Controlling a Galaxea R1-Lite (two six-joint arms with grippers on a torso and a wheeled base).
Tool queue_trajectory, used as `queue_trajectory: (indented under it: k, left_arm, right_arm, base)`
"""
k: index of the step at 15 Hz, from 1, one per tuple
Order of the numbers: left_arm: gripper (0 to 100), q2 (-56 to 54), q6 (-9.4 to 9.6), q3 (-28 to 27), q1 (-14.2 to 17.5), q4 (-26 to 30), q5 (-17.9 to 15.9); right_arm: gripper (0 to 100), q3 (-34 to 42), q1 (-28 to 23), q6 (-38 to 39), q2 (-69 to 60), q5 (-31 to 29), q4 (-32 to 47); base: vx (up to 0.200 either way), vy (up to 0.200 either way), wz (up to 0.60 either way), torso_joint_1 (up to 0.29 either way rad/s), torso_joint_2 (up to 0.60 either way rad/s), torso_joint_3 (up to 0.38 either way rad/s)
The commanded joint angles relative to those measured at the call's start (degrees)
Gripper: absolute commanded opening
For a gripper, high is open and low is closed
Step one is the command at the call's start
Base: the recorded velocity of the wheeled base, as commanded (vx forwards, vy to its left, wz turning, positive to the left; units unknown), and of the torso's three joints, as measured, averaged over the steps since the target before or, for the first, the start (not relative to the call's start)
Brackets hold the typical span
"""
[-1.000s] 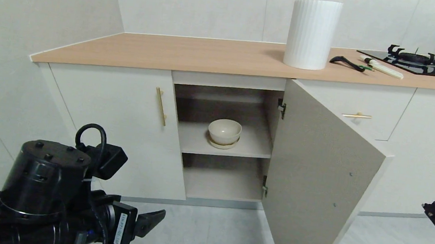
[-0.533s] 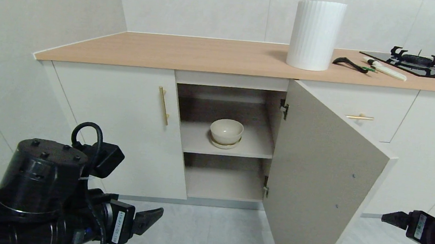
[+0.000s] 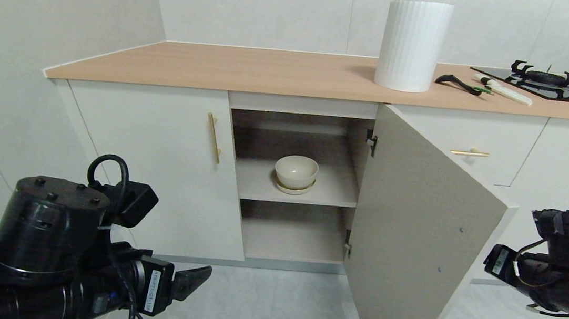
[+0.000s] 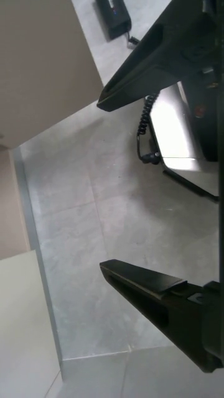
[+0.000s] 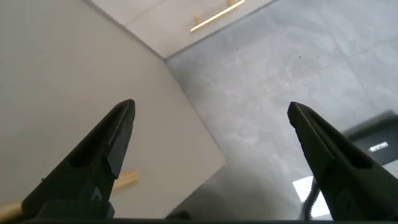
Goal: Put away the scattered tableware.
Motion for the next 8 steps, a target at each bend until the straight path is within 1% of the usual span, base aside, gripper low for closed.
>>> queue_trajectory:
  k: [1, 3, 5, 6, 7, 8]
  left_arm:
    - [100, 0.2, 0.08, -0.1, 1.1, 0.0, 0.1]
    - [100, 0.1, 0.25, -0.8, 2.5, 0.0, 0.2]
    - [100, -0.1, 0.34, -1.4, 3.4, 0.0, 0.2]
    - [100, -0.3, 0.43, -1.6, 3.4, 0.2, 0.2]
    - [100, -0.5, 0.95, -1.5, 3.4, 0.3, 0.3]
    - [100, -1.6, 2.19, -1.5, 3.5, 0.6, 0.3]
  right_arm:
    - [100, -2.0, 1.2, 0.0, 3.6, 0.7, 0.0]
    - [100, -2.6, 3.4, 0.1, 4.2, 2.3, -0.1]
    - [100, -4.0, 7.0, 0.0, 4.2, 4.0, -0.1]
    - [100, -5.4, 9.5, 0.0, 4.2, 4.5, 0.2]
    - [100, -7.0, 12.0, -0.1, 4.3, 4.6, 0.3]
    - [100, -8.5, 15.0, -0.1, 4.5, 5.1, 0.6]
  base:
    - [0.000, 0.000, 0.00, 0.000, 0.00, 0.000]
    - [0.000, 0.000, 0.00, 0.000, 0.00, 0.000]
    - [0.000, 0.000, 0.00, 0.000, 0.00, 0.000]
    - [0.000, 0.000, 0.00, 0.000, 0.00, 0.000]
    - [0.000, 0.000, 0.00, 0.000, 0.00, 0.000]
    - [0.000, 0.000, 0.00, 0.000, 0.00, 0.000]
